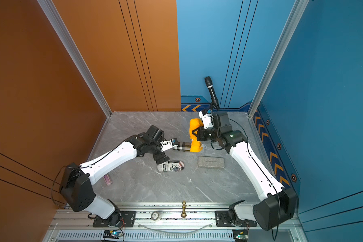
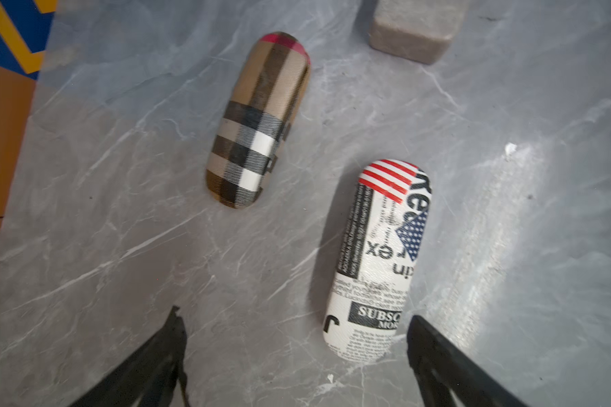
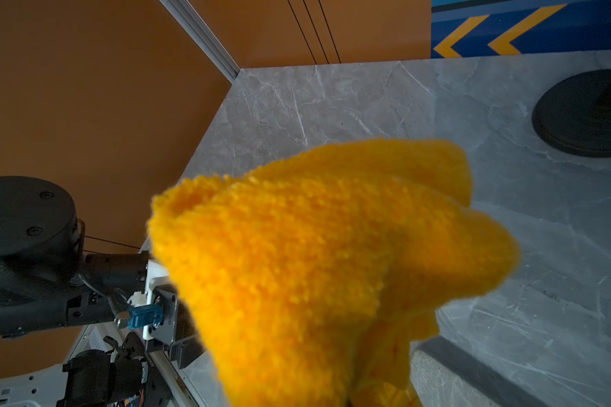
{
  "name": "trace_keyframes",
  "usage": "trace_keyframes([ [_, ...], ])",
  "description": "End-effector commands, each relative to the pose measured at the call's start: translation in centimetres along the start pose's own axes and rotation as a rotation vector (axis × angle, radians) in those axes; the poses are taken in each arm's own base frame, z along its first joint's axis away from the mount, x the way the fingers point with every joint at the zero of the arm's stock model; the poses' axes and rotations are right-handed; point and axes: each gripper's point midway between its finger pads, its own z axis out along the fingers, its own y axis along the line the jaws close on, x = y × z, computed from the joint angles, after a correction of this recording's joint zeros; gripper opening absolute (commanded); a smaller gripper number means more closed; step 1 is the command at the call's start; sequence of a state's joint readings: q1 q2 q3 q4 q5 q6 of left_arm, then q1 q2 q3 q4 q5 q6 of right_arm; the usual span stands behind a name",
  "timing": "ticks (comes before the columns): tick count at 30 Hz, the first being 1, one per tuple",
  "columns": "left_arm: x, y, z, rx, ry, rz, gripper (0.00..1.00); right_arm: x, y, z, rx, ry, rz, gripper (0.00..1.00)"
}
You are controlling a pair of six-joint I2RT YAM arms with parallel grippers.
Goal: Wipe the eyeglass case
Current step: Pick up the eyeglass case from the center of the board.
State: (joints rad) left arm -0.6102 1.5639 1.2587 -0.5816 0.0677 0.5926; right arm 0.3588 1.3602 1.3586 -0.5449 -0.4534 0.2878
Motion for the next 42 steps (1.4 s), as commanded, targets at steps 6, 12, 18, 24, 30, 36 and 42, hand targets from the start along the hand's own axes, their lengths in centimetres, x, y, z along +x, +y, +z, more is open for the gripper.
trace_keyframes([
  [6,-4.5,5.3,1.0,-0.089,-0.253,-0.099,0.96,-2.1,-1.3,1.8,0.071,0.031,-0.015,0.0],
  [12,-4.8,4.8,4.8,0.082,-0.207,-0.062,0.93,-1.4,-3.5,4.3,0.119,0.07,-0.008,0.0],
  [18,-3.9,3.4,8.0,0.216,-0.13,-0.071,0.85,-3.2,-4.0,7.4,0.073,0.099,0.044,0.0],
  [24,-4.0,2.8,10.1,0.249,-0.113,-0.063,0.93,-4.2,-4.9,9.3,0.049,0.117,0.065,0.0],
  [30,-2.9,1.8,11.9,0.276,-0.063,-0.037,0.96,-5.1,-4.8,9.9,0.027,0.123,0.076,0.0],
  [36,-2.0,1.5,12.8,0.311,-0.004,-0.012,0.97,-4.8,-6.6,6.4,0.059,0.101,0.164,0.0],
  [42,-1.6,2.0,12.9,0.296,0.033,0.028,0.97,-3.5,-7.8,5.3,0.065,0.076,0.172,0.0],
])
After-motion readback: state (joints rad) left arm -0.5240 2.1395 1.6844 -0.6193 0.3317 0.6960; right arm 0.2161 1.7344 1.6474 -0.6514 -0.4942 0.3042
